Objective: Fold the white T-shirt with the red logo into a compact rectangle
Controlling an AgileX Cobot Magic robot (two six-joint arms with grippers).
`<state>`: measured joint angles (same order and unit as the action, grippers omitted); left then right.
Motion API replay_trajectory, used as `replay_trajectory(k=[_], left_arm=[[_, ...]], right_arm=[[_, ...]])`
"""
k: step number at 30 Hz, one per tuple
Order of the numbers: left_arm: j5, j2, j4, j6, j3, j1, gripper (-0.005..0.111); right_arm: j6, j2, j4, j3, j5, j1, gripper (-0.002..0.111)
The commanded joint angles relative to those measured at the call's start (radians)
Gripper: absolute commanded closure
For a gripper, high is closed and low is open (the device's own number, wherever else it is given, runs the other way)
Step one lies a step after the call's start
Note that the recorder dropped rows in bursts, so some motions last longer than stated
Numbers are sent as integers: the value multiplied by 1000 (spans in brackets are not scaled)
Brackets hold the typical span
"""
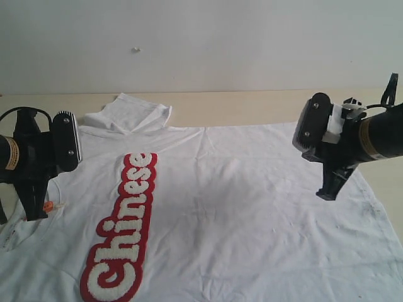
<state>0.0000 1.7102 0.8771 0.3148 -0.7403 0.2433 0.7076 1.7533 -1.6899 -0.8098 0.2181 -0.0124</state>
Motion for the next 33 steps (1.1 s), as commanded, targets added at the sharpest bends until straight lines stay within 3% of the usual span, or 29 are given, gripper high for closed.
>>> replay_trajectory(k=[1, 4, 20, 33], left_arm=[[-8, 0, -4, -10, -3, -3, 107], [-8, 0, -4, -10, -3, -3, 107], [-8, 0, -4, -10, -3, -3, 107], [-8, 0, -4, -10, -3, -3, 107]], right_arm=[[160, 3, 277, -6, -4, 1, 108], [156, 5, 366, -6, -2, 1, 108], [147, 5, 357, -6, 42, 1, 108], [65, 5, -54, -6, 31, 1, 108]])
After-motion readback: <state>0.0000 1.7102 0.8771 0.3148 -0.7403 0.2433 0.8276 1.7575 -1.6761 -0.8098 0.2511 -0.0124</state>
